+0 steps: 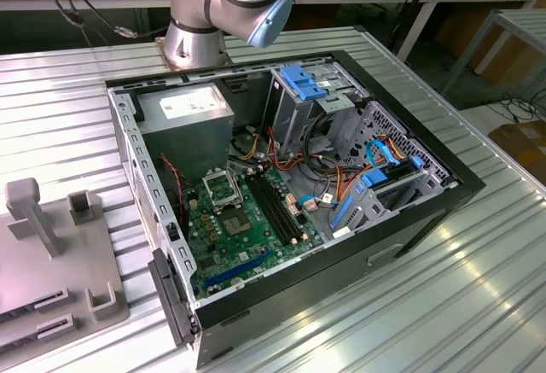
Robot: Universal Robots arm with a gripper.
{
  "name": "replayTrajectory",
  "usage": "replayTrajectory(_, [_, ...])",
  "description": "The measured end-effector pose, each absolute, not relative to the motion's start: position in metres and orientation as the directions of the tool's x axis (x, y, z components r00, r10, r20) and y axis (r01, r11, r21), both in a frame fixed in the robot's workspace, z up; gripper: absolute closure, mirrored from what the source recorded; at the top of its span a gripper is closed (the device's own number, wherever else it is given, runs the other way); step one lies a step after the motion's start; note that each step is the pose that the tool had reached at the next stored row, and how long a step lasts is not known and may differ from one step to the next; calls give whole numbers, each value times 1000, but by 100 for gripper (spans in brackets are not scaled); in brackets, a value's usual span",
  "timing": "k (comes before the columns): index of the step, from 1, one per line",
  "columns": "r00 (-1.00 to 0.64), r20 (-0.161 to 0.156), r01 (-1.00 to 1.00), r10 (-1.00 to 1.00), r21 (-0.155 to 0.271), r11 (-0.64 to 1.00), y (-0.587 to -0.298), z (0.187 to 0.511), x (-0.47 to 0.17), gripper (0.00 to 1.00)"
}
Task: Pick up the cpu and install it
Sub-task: 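Pick up the cpu and move it towards the insertion slot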
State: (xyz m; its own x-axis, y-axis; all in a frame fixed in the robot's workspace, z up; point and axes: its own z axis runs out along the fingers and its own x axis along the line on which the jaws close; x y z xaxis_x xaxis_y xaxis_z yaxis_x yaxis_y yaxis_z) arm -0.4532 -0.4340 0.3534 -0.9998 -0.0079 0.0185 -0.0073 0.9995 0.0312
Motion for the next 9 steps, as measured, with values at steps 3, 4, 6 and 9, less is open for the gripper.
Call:
replayTrajectory(3, [-1000,15,-8,-8,31,999,-437,351,-457,46])
replayTrajectory(4, [-1000,13,-8,-8,31,999,-437,350,-458,46])
replayTrajectory(6, [-1000,10,-8,-8,32,999,-438,349,-459,46])
replayTrajectory(9, [-1000,10,-8,-8,32,999,-438,349,-459,46])
